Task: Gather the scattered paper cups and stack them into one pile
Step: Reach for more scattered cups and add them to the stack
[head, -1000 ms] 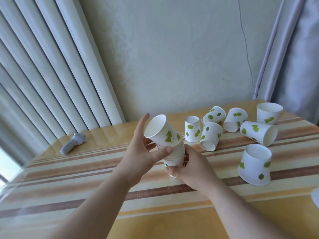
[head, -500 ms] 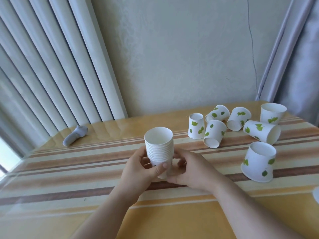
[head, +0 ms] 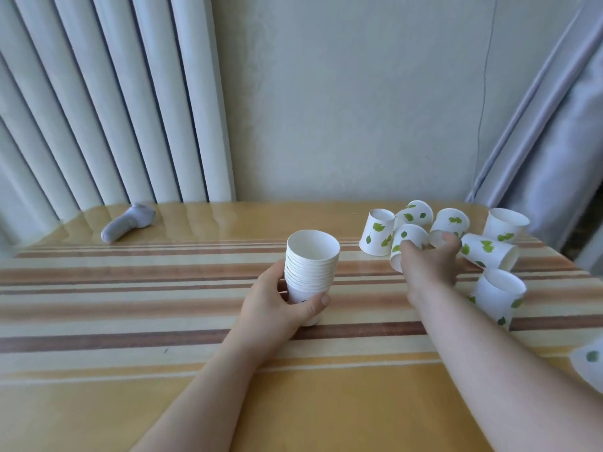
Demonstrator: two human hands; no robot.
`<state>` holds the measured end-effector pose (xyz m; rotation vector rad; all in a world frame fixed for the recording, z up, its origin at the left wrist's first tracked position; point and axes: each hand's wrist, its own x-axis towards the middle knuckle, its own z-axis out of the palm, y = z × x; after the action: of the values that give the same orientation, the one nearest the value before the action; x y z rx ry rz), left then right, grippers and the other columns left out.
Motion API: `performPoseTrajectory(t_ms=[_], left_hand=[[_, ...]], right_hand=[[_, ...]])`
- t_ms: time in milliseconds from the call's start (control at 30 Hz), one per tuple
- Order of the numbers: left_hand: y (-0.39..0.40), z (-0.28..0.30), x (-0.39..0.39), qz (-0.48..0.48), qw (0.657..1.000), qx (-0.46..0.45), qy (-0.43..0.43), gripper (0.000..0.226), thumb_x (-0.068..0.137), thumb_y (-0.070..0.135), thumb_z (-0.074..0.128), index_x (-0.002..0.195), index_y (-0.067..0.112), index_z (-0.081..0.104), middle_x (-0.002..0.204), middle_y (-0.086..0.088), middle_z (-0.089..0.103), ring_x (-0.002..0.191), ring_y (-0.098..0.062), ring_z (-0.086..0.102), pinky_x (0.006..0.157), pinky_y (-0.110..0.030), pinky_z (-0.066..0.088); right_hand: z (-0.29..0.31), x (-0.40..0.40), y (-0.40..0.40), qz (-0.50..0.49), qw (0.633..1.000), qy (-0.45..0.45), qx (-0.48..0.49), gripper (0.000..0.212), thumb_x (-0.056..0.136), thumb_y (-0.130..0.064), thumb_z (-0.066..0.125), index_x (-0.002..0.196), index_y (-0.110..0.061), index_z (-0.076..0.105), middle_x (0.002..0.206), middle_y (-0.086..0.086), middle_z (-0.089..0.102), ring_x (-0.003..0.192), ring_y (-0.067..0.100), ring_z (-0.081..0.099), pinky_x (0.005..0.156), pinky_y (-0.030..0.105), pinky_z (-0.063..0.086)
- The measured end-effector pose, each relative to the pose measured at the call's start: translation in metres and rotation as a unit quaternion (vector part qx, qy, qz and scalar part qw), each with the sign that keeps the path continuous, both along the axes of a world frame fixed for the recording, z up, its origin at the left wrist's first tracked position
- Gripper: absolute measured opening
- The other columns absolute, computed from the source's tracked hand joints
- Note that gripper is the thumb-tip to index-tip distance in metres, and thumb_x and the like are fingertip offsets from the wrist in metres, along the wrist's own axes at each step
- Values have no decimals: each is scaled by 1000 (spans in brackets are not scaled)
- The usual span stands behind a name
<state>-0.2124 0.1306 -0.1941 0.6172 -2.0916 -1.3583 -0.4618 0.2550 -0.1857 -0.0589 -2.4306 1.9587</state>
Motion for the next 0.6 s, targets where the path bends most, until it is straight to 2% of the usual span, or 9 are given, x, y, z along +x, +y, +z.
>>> performPoseTrajectory(t_ms=[67,133,200,233,300,367,433,500,600], left_hand=[[0,-1,1,0,1000,-7,7,53,67,58,89,110,73,62,113,39,73,106,11,69,79,-7,53],[0,-2,2,-6,1000,-1,0,63,68,59,89,124,59,63,116,38,73,108,11,69,86,-15,53],[0,-3,3,-16,1000,-3,-20,72,70,56,89,135,53,59,119,37,72,111,10,68,93,-24,54],[1,-2,3,-18,999,-16,-31,74,72,54,89,138,53,56,120,38,71,112,11,67,94,-25,54],[3,-2,4,-15,998,-37,-44,75,73,52,90,139,53,54,121,38,71,112,12,65,93,-24,53],[5,-1,3,-2,998,-39,-54,73,71,54,90,133,50,52,117,32,74,106,11,68,89,-26,54],[6,0,3,7,997,-48,-67,67,70,55,91,122,48,50,109,32,74,98,12,68,82,-26,54],[8,0,2,3,995,-71,-69,61,72,51,94,113,47,49,108,40,70,96,14,67,75,-23,51],[9,0,2,-1,994,-90,-63,58,71,47,94,108,45,49,109,47,66,97,16,65,72,-21,48]], right_hand=[[11,-11,-4,14,995,-13,98,90,87,-50,73,162,-41,24,156,18,36,126,44,55,85,43,44],[15,-20,-6,35,984,-43,169,105,88,-64,73,170,-39,11,156,22,40,132,45,54,91,45,48],[15,-21,-4,68,977,-59,194,101,94,-61,67,171,-34,7,144,20,52,124,44,60,100,49,55],[14,-19,-2,82,976,-60,193,94,97,-54,65,170,-30,9,135,16,58,116,42,63,98,49,57],[14,-14,5,102,982,-49,148,77,96,-39,68,158,-24,23,128,11,65,97,35,67,84,43,56],[15,-3,15,123,988,-49,76,75,91,-29,74,150,-23,30,127,6,68,88,23,70,73,35,53],[16,11,26,129,990,-52,20,75,86,-25,80,149,-20,39,129,4,69,97,24,71,75,37,57],[19,28,39,144,985,-72,-66,62,84,-20,82,139,-24,52,131,7,73,112,29,73,83,43,63],[37,54,58,191,949,-80,-240,64,82,-14,85,137,-31,59,124,7,81,98,25,77,71,34,65]])
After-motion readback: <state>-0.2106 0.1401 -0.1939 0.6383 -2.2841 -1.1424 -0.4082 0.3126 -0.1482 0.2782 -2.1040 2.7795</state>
